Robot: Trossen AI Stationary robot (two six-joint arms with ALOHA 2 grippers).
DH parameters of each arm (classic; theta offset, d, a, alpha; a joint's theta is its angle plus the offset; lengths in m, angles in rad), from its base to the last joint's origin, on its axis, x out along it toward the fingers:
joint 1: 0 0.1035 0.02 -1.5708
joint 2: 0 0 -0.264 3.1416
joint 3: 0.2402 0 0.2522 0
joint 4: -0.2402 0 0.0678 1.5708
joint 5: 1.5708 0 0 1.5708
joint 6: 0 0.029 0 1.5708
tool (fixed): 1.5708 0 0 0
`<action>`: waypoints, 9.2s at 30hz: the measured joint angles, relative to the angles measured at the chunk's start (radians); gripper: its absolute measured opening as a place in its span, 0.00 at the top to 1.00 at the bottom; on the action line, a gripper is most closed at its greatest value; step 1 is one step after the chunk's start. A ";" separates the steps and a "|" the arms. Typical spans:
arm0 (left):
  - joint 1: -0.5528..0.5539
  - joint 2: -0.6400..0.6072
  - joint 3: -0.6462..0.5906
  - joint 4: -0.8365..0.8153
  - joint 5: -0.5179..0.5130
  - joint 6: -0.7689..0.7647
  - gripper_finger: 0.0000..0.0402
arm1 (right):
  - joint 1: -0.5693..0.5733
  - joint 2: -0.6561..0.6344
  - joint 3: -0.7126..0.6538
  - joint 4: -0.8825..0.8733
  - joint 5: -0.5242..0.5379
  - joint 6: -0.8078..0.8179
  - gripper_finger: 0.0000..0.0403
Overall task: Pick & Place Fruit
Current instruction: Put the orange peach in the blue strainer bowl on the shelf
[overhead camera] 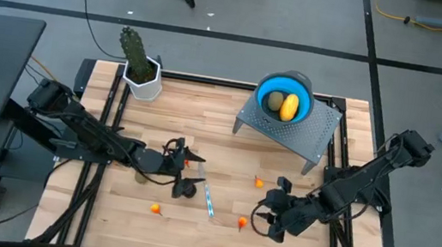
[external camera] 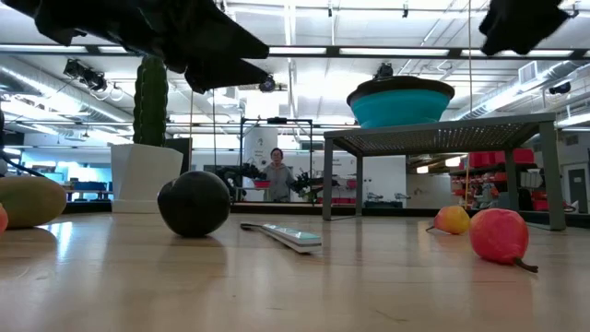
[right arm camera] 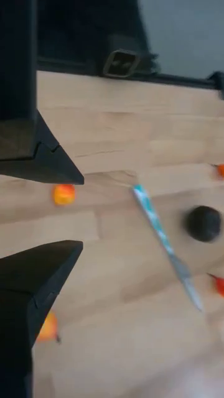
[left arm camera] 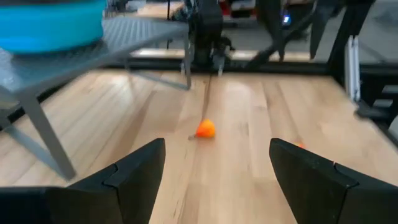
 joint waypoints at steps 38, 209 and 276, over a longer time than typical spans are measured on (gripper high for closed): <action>0.175 -0.002 0.001 0.117 0.206 0.171 0.27 | -0.015 0.097 0.000 -0.083 0.009 -0.058 0.57; 0.202 -0.002 -0.276 0.420 0.127 0.008 0.27 | -0.689 -0.289 0.005 0.121 -0.050 -0.543 0.34; 0.075 -0.001 -0.275 0.431 -0.048 -0.103 0.27 | 0.038 0.422 0.006 0.442 -0.067 -0.300 0.34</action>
